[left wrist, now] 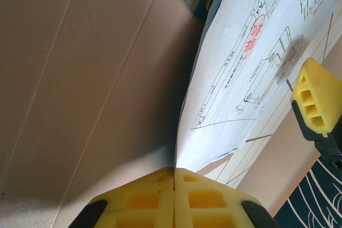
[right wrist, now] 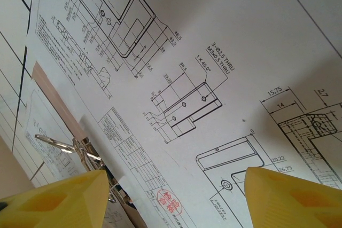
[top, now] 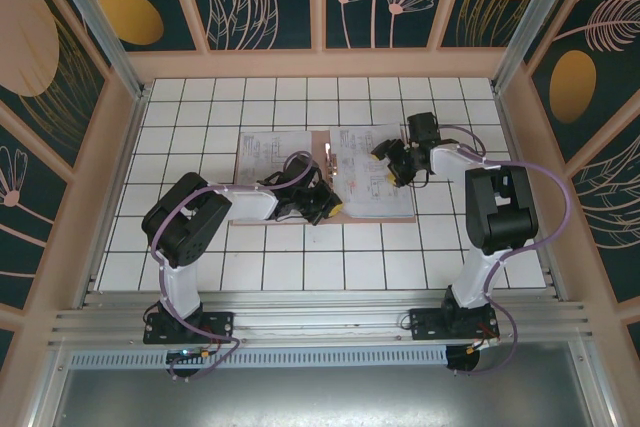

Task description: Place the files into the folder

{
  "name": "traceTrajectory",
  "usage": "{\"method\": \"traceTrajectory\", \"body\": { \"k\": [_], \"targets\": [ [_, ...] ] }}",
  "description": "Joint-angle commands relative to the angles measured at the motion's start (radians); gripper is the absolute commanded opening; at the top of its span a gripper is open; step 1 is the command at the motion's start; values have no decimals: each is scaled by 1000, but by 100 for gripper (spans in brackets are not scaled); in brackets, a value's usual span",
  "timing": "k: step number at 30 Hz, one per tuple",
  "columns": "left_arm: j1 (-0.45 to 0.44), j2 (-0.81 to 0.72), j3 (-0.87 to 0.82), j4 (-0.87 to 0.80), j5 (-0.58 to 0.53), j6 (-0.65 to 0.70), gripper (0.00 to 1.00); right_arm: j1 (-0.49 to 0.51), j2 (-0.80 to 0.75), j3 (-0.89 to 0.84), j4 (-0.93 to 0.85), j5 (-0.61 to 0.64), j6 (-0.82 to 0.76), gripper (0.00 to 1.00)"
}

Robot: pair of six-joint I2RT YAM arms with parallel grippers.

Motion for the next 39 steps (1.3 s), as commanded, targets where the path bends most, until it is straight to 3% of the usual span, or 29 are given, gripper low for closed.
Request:
{"method": "traceTrajectory", "body": {
  "k": [1,18,26,28,34,39],
  "targets": [
    [-6,-17,-5,-33,-6,10,8,19,18,42,-23,18,-26,68],
    [-5,-40,-42,-42,0,9,5,28,-1,51,-33,47,-29,68],
    [-5,-31,-26,-31,-2,13,10,39,-3,73,-40,53,-46,68],
    [-5,-26,-20,-30,-2,13,14,41,-4,77,-42,54,-47,68],
    [-7,-37,-17,-38,-11,19,40,45,-8,98,-51,58,-61,68],
    [-7,-83,19,-144,-54,66,56,66,-5,141,-49,64,-95,68]
  ]
}}
